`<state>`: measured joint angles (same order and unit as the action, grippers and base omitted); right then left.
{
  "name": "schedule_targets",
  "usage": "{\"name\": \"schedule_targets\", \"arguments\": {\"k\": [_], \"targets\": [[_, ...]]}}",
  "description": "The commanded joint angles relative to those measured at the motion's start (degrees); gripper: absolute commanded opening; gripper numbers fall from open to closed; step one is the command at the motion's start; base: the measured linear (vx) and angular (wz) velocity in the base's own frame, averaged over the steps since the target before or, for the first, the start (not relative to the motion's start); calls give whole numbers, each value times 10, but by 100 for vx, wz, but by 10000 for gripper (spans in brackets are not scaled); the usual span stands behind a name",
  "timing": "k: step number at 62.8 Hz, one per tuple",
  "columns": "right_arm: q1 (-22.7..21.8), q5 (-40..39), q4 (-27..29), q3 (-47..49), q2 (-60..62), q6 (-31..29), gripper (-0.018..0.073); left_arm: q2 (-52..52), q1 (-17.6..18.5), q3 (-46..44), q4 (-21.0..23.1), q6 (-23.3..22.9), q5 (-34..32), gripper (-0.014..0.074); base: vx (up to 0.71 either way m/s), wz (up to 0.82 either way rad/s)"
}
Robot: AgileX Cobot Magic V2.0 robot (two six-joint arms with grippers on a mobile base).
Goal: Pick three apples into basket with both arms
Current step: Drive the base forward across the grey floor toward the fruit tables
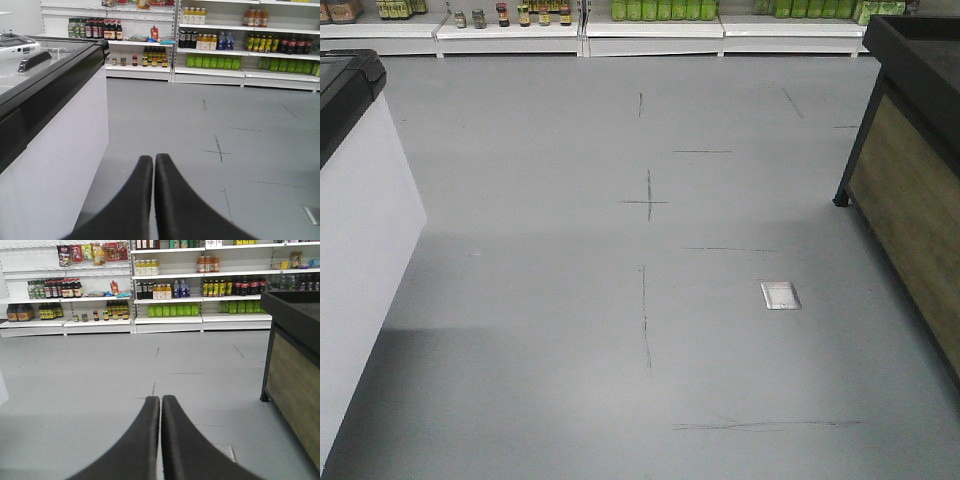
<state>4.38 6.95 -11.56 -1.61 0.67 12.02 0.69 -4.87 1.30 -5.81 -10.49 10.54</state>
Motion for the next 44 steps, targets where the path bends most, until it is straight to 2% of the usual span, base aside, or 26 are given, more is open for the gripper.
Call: {"name": "schedule_targets", "arguments": {"k": [1,44], "targets": [[-4,-45,-7,-8,8,0,-4,9,-1,5,0,-4,-40,-6,0,0],[-4,-45,-7,-8,8,0,-4,9,-1,5,0,-4,-40,-6,0,0]]}}
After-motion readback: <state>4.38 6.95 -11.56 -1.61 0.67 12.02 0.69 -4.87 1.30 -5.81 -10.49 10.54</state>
